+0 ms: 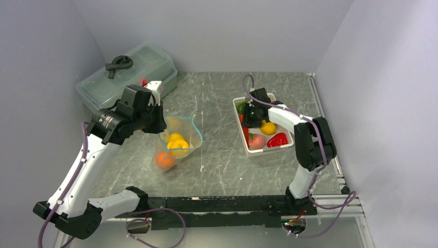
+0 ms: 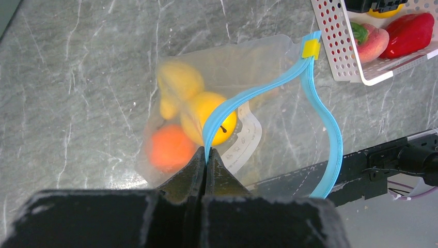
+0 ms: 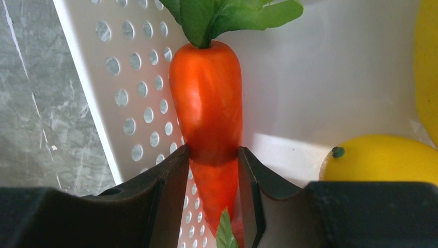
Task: Place the food in the zip-top bag and seal the zipper
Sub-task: Pick up the fake vegetable from the bin.
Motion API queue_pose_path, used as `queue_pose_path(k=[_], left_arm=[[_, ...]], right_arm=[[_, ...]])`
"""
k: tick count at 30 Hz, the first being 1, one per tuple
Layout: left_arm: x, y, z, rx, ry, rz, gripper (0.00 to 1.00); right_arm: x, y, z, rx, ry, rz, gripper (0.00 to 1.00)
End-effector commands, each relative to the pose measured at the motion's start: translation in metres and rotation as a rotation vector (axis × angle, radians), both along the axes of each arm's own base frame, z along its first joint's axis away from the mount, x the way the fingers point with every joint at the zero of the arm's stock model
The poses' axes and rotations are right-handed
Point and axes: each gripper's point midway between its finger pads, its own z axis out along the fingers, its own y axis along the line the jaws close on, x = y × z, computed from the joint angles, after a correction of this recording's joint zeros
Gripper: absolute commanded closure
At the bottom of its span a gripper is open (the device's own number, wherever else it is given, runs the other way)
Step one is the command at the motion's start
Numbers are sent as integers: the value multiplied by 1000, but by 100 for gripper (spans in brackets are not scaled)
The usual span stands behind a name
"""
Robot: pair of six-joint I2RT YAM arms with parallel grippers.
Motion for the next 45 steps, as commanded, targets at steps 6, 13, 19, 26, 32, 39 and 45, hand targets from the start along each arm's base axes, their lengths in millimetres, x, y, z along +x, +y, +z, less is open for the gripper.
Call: queue_pose_path(k=[6, 13, 19, 26, 32, 39, 45], left_arm=[[5, -10, 11, -56, -37, -19, 100], [2, -11, 12, -72, -34, -21, 100], [0, -12, 14, -87, -36, -23, 100], [-4, -11, 15, -94, -36, -23, 100], [-5, -11, 13, -94, -32, -22, 100], [-5, -11, 13, -98, -34, -21, 100], [-5, -11, 12, -95, -35, -21, 100]], right_arm=[[-25, -6, -14, 4, 39, 0, 57], [-35, -12, -21, -78, 56, 23, 50], [-38, -7, -23, -82, 64, 37, 46], [-33, -6, -15, -81, 38, 27, 69], [-10, -10, 34, -96, -87, -8, 81], [9, -17, 95, -102, -239, -59, 85], [15, -18, 123, -95, -294, -69, 85]])
